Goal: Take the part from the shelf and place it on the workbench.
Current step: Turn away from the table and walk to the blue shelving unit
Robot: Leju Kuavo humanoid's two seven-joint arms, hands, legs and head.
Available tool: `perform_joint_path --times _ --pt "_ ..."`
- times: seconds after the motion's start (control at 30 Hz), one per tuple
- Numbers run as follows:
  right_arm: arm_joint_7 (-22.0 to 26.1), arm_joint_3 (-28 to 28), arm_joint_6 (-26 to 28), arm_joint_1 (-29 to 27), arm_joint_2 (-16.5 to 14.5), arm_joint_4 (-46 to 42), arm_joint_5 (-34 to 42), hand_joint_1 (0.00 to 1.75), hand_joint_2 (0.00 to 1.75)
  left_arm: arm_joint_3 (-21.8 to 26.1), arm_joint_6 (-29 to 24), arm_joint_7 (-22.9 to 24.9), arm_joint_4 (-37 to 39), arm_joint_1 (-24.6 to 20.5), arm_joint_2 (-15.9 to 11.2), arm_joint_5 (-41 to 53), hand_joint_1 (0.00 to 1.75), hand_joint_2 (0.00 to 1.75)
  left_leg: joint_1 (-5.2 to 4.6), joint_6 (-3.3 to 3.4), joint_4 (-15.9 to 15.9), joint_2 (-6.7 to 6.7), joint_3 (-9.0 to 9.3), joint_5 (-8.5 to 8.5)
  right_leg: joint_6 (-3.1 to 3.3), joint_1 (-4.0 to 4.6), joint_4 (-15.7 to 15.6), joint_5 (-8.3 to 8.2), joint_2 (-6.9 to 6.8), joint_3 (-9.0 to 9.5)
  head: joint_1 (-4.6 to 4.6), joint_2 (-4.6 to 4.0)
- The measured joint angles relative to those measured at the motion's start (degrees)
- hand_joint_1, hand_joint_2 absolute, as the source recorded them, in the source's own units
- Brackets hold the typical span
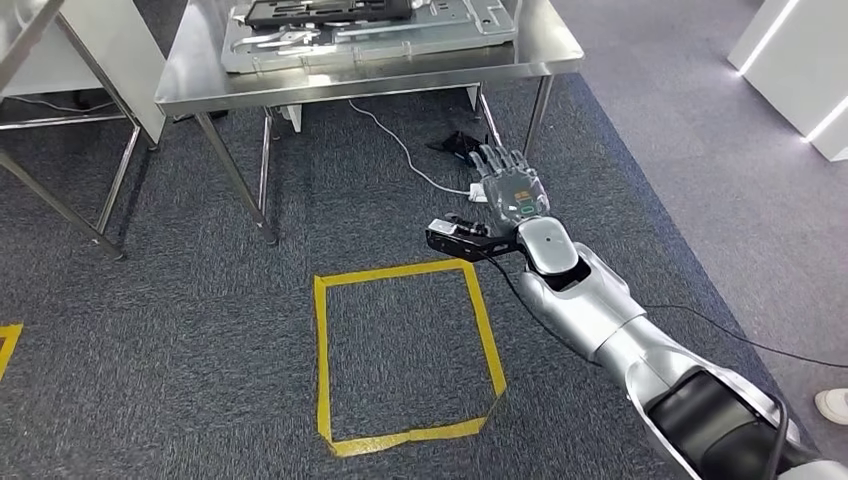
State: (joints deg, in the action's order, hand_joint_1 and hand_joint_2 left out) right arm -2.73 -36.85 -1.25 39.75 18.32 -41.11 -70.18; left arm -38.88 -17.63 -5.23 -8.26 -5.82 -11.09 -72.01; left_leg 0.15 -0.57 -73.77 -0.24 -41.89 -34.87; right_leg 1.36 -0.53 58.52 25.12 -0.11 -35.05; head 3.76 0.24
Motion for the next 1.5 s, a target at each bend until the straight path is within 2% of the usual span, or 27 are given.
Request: perform_joint_path --times 0.07,0.1,0.13,0.2,0.27,0.33,0.37,0.43,0.5,0.53,0.57,0.6,0.67,0.73,0.8,0.83,0.9,0.93,1.0,1.03,1.07,1.13,1.2,1.27,1.33,1.4,1.5 --pt "0.0 0.0 0.0 0.0 0.0 0.0 0.0 0.00 0.00 0.0 0.0 0.0 0.0 0.0 0.0 0.0 0.00 0.00 0.01 -0.02 -1.6 0.00 1.36 1.91 -0.06 0.02 0.2 -1.24 0.00 -1.83 -0.01 0.00" --pt "0.0 0.0 0.0 0.0 0.0 0.0 0.0 0.00 0.00 0.0 0.0 0.0 0.0 0.0 0.0 0.0 0.00 0.00 0.01 0.09 0.6 -0.01 3.46 3.63 -0.13 0.01 0.4 -1.85 0.02 -2.72 -0.01 0.00" --pt "0.0 0.0 0.0 0.0 0.0 -0.1 0.0 0.00 0.00 0.0 0.0 0.0 0.0 -0.1 0.0 0.0 0.00 0.00 -0.01 0.29 4.0 -0.01 6.25 4.72 -0.24 0.01 0.5 -2.43 0.07 -3.47 0.00 0.00" --pt "0.0 0.1 0.0 0.0 0.0 -0.2 0.0 0.00 0.00 0.0 0.0 0.0 0.0 -0.2 -0.1 0.0 0.00 0.00 -0.25 0.88 12.9 -0.06 12.53 4.20 -0.70 0.09 0.5 -3.65 0.12 -4.52 0.04 0.00" --pt "0.0 0.1 0.0 0.0 0.0 -0.3 0.0 0.00 0.00 0.0 0.0 0.0 0.0 -0.4 -0.1 0.0 0.00 0.00 -0.61 1.43 17.4 -0.16 15.05 3.28 -1.28 0.03 0.0 -4.98 0.09 -4.79 0.05 0.00" --pt "0.0 0.2 0.0 -0.1 0.1 -0.3 0.0 0.00 0.00 0.0 0.0 0.0 0.0 -0.3 -0.1 0.0 0.00 0.00 -0.55 2.09 17.8 -0.07 14.30 4.48 -1.89 -0.06 -0.7 -5.91 0.12 -4.96 0.04 0.00" --pt "0.0 0.2 0.0 -0.2 0.2 -0.4 0.0 0.00 0.00 0.0 0.0 0.0 0.0 -0.4 -0.1 0.0 0.00 0.00 -0.43 2.54 18.2 0.04 13.81 5.21 -2.14 -0.05 -0.2 -4.97 0.14 -5.39 0.11 0.00" --pt "0.0 0.2 0.0 -0.2 0.3 -0.4 0.0 0.00 0.00 0.0 0.0 0.0 0.0 -0.3 -0.1 0.0 0.00 0.00 -0.22 3.38 18.5 0.27 12.29 6.89 -2.44 -0.05 4.3 0.26 0.17 -6.97 0.32 0.00" --pt "0.0 0.2 0.0 -0.3 0.4 -0.4 0.0 0.00 0.00 0.0 0.0 0.0 0.0 -0.3 -0.1 0.0 0.00 0.00 -0.36 3.72 18.3 0.32 10.26 8.37 -2.63 -0.06 12.5 5.61 0.17 -8.78 0.43 0.00" --pt "0.0 0.2 -0.1 -0.4 0.4 -0.4 0.0 0.00 0.00 0.0 0.0 0.0 0.0 -0.3 -0.1 0.0 0.00 0.00 -0.42 3.71 18.2 0.34 9.29 9.01 -2.70 -0.06 15.8 6.40 0.17 -9.14 0.43 0.00" --pt "0.0 0.2 -0.1 -0.5 0.4 -0.4 0.0 0.00 0.00 0.0 0.0 0.0 0.0 -0.3 -0.1 0.0 0.00 0.00 -0.46 3.66 18.0 0.35 8.24 9.67 -2.73 -0.07 17.6 5.78 0.17 -8.73 0.44 0.00" --pt "0.0 0.2 -0.1 -0.5 0.4 -0.4 0.0 0.00 0.00 0.0 0.0 0.0 0.0 -0.3 -0.1 0.0 0.00 0.00 -0.48 3.55 17.7 0.35 7.20 10.28 -2.70 -0.08 17.4 4.28 0.16 -7.36 0.44 0.00" --pt "0.0 0.2 -0.1 -0.5 0.4 -0.4 0.0 0.00 0.00 0.0 0.0 0.0 0.0 -0.3 -0.1 0.0 0.00 0.00 -0.47 3.18 17.0 0.31 5.28 11.31 -2.55 -0.12 12.0 1.87 0.16 -1.99 0.46 0.00" --pt "0.0 0.3 0.0 -0.4 0.4 -0.6 0.0 0.00 0.00 0.0 0.0 0.0 0.0 -0.3 -0.1 0.0 0.00 0.00 -0.57 2.62 16.2 0.24 3.92 12.10 -2.22 0.04 3.5 3.53 0.28 4.13 0.42 0.00" --pt "0.0 0.4 0.0 -0.3 0.4 -0.7 0.0 0.00 0.00 0.0 0.0 0.0 0.0 -0.2 -0.1 0.0 0.00 0.00 -0.61 1.98 15.8 0.16 3.32 12.97 -1.73 0.40 -0.7 5.25 0.45 6.54 0.49 0.00" --pt "0.0 0.4 0.0 -0.4 0.4 -0.7 0.0 0.00 0.00 0.0 0.0 0.0 0.0 -0.2 -0.1 0.0 0.00 0.00 -0.56 1.63 15.9 0.09 3.15 13.44 -1.27 0.43 -0.7 4.89 0.42 6.08 0.58 0.00" --pt "0.0 0.5 0.0 -0.3 0.4 -0.8 0.0 0.00 0.00 0.0 0.0 0.0 0.1 -0.1 -0.1 0.0 0.00 0.00 -0.36 0.94 14.9 -0.01 2.11 12.05 -0.27 0.39 -0.8 3.77 0.32 5.05 0.57 0.00" --pt "0.0 0.5 0.0 -0.3 0.4 -0.8 0.0 0.00 0.00 0.0 0.0 0.0 0.1 0.0 0.0 0.0 0.00 0.00 -0.26 0.64 12.9 -0.03 1.18 9.80 0.21 0.29 -0.9 3.11 0.24 4.33 0.45 0.00" --pt "0.0 0.7 0.0 -0.3 0.4 -0.8 0.0 0.00 0.00 0.0 0.0 0.0 0.1 0.0 0.1 0.0 0.00 0.00 -0.10 0.26 6.4 0.01 -0.74 4.28 0.68 0.41 -0.9 1.99 0.20 2.99 0.18 0.00" --pt "0.0 0.7 0.0 -0.3 0.4 -0.8 0.0 0.00 0.00 0.0 0.0 0.0 0.1 -0.1 0.1 0.0 0.00 0.00 -0.06 0.23 2.9 0.02 -1.37 2.62 0.79 0.56 -0.8 1.47 0.18 2.29 0.15 0.00" --pt "0.0 0.7 0.0 -0.3 0.4 -0.8 0.0 0.00 0.00 0.0 0.0 0.0 0.1 -0.1 0.1 0.0 0.00 0.00 -0.09 0.35 0.5 0.02 -1.42 2.39 0.87 0.74 -0.8 0.97 0.18 1.57 0.16 0.00" --pt "0.0 0.8 0.0 -0.4 0.4 -0.8 0.0 0.00 0.00 0.0 0.0 0.0 0.1 -0.1 0.2 0.0 0.00 0.00 -0.42 1.07 0.4 -0.01 0.80 4.69 0.98 1.08 -0.7 0.01 0.20 0.12 0.17 0.00" --pt "0.0 0.9 0.0 -0.4 0.4 -0.8 0.0 0.00 0.00 0.0 0.0 0.0 0.1 -0.2 0.1 0.0 0.00 0.00 -1.26 2.42 7.5 -0.01 6.65 6.74 0.95 1.27 -0.5 -0.72 0.23 -0.85 0.19 0.00" --pt "0.0 1.0 0.0 -0.5 0.4 -0.9 0.0 0.00 0.00 0.0 0.0 0.0 0.1 -0.4 -0.1 0.0 0.00 0.00 -2.00 3.50 15.3 0.04 11.85 6.16 0.63 1.17 -0.5 -1.41 0.10 -1.33 0.21 0.00" --pt "0.0 1.0 0.0 -0.6 0.4 -0.9 0.0 0.00 0.00 0.0 0.0 0.0 0.1 -0.6 -0.3 0.0 0.00 0.00 -2.27 3.97 18.3 0.06 13.20 5.79 0.09 0.86 -0.7 -2.16 -0.05 -1.67 0.20 0.00" --pt "0.0 1.0 0.0 -0.7 0.4 -0.9 0.0 0.00 0.00 0.0 0.0 0.0 0.1 -0.5 -0.3 0.0 0.00 0.00 -2.01 4.33 19.7 0.30 13.45 6.74 -0.45 0.76 -0.2 -1.75 0.01 -2.21 0.22 0.00" --pt "0.0 1.0 0.0 -0.8 0.4 -0.9 0.0 0.00 0.00 0.0 0.0 0.0 0.1 -0.4 -0.3 0.0 0.00 0.00 -1.60 4.72 20.6 0.57 13.15 7.80 -1.38 0.49 8.1 3.91 0.26 -5.36 0.50 0.00"
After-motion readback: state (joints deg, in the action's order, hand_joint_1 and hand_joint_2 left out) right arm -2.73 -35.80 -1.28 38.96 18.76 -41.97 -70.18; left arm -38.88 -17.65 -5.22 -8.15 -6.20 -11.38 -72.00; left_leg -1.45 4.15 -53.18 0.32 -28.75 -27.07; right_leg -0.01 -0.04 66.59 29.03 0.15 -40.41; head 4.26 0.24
